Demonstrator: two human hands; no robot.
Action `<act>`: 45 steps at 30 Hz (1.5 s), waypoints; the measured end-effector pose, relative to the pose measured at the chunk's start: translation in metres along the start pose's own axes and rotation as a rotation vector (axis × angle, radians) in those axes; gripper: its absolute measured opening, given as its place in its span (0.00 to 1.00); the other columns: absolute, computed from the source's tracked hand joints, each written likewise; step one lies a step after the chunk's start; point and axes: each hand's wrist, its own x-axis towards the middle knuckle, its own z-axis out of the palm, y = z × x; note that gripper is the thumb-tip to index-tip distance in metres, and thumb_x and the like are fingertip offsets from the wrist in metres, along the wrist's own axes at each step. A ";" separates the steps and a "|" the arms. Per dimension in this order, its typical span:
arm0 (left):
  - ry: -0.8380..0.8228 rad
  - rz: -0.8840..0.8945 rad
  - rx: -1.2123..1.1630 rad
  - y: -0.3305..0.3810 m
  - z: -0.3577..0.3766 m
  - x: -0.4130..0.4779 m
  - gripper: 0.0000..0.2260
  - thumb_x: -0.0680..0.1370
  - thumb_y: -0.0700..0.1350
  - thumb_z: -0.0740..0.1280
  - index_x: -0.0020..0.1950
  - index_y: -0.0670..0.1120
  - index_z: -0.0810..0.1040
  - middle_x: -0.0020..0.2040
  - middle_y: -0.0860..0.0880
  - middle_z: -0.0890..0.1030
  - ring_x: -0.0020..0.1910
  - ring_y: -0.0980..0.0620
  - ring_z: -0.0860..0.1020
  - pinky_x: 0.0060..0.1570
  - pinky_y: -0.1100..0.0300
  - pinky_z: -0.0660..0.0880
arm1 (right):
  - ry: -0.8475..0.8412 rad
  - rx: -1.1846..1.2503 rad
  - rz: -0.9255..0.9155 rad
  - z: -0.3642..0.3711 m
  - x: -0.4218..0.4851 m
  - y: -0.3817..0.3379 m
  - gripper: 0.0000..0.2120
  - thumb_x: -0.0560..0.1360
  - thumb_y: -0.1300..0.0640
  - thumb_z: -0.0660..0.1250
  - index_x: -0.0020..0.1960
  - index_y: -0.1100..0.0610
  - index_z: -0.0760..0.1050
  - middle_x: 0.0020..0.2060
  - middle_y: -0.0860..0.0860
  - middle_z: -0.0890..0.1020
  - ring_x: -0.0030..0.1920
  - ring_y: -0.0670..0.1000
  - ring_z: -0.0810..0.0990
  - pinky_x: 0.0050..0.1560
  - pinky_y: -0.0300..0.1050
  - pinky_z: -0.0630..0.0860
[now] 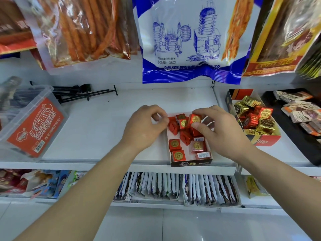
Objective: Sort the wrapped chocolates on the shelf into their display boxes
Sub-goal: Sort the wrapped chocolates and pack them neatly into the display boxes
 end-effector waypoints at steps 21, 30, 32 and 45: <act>-0.094 0.011 -0.452 0.013 -0.006 -0.007 0.10 0.71 0.40 0.77 0.45 0.47 0.76 0.46 0.51 0.85 0.41 0.51 0.84 0.44 0.58 0.81 | -0.005 0.421 0.155 -0.011 -0.006 -0.016 0.15 0.72 0.56 0.75 0.57 0.45 0.79 0.35 0.47 0.85 0.39 0.46 0.84 0.47 0.44 0.83; -0.140 0.026 -0.633 0.019 -0.002 -0.012 0.19 0.70 0.30 0.75 0.53 0.48 0.75 0.53 0.50 0.83 0.49 0.53 0.83 0.50 0.60 0.80 | -0.040 0.507 0.114 -0.007 -0.003 -0.026 0.13 0.73 0.57 0.75 0.55 0.46 0.79 0.40 0.44 0.85 0.41 0.45 0.85 0.43 0.46 0.84; -0.131 0.028 -0.639 0.020 -0.001 -0.012 0.20 0.70 0.31 0.75 0.54 0.49 0.76 0.53 0.50 0.83 0.50 0.52 0.83 0.52 0.58 0.80 | -0.033 0.519 0.099 -0.006 0.000 -0.027 0.12 0.73 0.56 0.75 0.53 0.44 0.79 0.44 0.43 0.85 0.43 0.46 0.85 0.44 0.46 0.84; -0.121 -0.008 -0.636 0.020 0.000 -0.011 0.17 0.73 0.36 0.74 0.57 0.54 0.80 0.55 0.52 0.84 0.53 0.54 0.83 0.56 0.56 0.79 | -0.008 0.481 0.039 -0.003 0.006 -0.024 0.17 0.76 0.63 0.70 0.56 0.43 0.80 0.52 0.43 0.81 0.45 0.47 0.83 0.50 0.45 0.82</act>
